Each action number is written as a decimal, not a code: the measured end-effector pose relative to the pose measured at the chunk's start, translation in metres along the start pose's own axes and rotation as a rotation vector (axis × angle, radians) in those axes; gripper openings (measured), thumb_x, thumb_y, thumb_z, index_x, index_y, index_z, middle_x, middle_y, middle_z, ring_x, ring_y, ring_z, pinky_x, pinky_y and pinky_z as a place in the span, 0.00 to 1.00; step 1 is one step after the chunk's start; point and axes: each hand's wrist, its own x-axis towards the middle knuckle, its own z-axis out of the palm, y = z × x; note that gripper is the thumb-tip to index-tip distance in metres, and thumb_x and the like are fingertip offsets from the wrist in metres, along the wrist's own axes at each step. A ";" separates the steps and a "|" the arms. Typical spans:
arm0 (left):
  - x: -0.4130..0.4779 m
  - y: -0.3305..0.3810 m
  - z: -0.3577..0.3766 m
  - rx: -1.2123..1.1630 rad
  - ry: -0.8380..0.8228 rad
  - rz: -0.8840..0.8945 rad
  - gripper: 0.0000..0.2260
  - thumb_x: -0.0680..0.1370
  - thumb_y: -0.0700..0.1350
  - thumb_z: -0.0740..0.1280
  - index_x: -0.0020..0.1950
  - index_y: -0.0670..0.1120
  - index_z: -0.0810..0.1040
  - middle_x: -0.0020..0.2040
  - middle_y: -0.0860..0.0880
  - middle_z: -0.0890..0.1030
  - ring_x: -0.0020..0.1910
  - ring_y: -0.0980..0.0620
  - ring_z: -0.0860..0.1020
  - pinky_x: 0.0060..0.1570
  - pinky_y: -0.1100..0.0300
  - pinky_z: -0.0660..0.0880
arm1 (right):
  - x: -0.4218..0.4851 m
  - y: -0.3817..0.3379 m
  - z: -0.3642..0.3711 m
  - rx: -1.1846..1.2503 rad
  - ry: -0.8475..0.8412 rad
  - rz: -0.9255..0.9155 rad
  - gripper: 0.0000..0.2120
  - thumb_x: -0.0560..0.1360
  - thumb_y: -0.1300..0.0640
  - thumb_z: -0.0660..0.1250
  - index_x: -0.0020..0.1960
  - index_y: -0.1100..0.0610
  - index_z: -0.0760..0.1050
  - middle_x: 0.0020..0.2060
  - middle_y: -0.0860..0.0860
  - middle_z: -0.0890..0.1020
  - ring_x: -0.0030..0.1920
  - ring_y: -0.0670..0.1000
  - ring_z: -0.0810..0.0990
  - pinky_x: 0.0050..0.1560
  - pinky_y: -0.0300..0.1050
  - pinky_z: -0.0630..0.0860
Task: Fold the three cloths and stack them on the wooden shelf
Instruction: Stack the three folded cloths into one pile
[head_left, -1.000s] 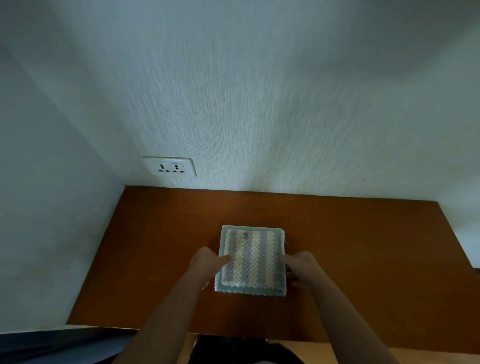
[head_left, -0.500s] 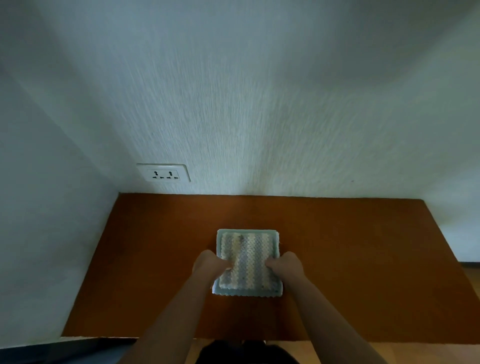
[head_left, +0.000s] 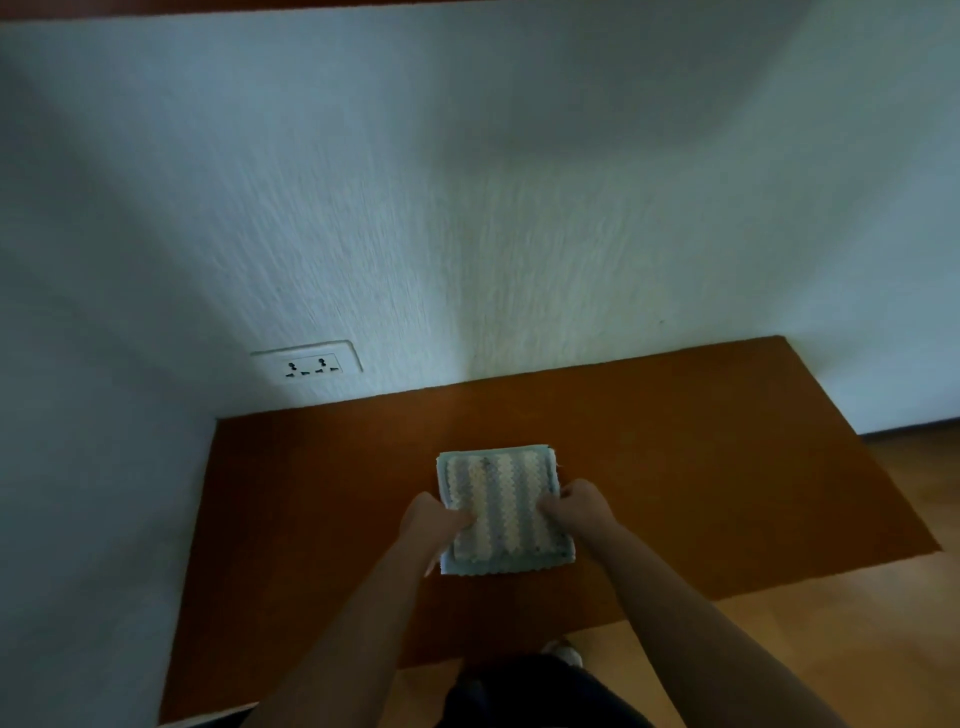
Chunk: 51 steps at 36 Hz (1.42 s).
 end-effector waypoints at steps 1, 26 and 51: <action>0.000 0.000 0.001 0.004 -0.002 0.005 0.15 0.73 0.43 0.71 0.55 0.37 0.74 0.52 0.40 0.79 0.50 0.41 0.79 0.39 0.54 0.77 | 0.001 0.002 -0.001 0.005 0.004 -0.004 0.18 0.77 0.54 0.63 0.62 0.63 0.67 0.53 0.57 0.75 0.53 0.54 0.76 0.54 0.48 0.76; -0.017 0.081 0.154 -0.120 -0.012 0.009 0.16 0.77 0.44 0.65 0.61 0.39 0.67 0.58 0.40 0.74 0.56 0.42 0.75 0.57 0.45 0.75 | 0.051 0.079 -0.147 -0.016 0.086 -0.108 0.08 0.76 0.56 0.64 0.50 0.58 0.66 0.37 0.49 0.69 0.36 0.45 0.68 0.33 0.38 0.66; -0.028 0.198 0.325 -0.131 -0.051 0.029 0.07 0.78 0.47 0.64 0.49 0.45 0.68 0.54 0.43 0.73 0.55 0.44 0.74 0.57 0.45 0.75 | 0.116 0.151 -0.330 0.008 0.133 -0.121 0.10 0.76 0.56 0.65 0.53 0.58 0.68 0.42 0.51 0.72 0.46 0.49 0.73 0.41 0.40 0.70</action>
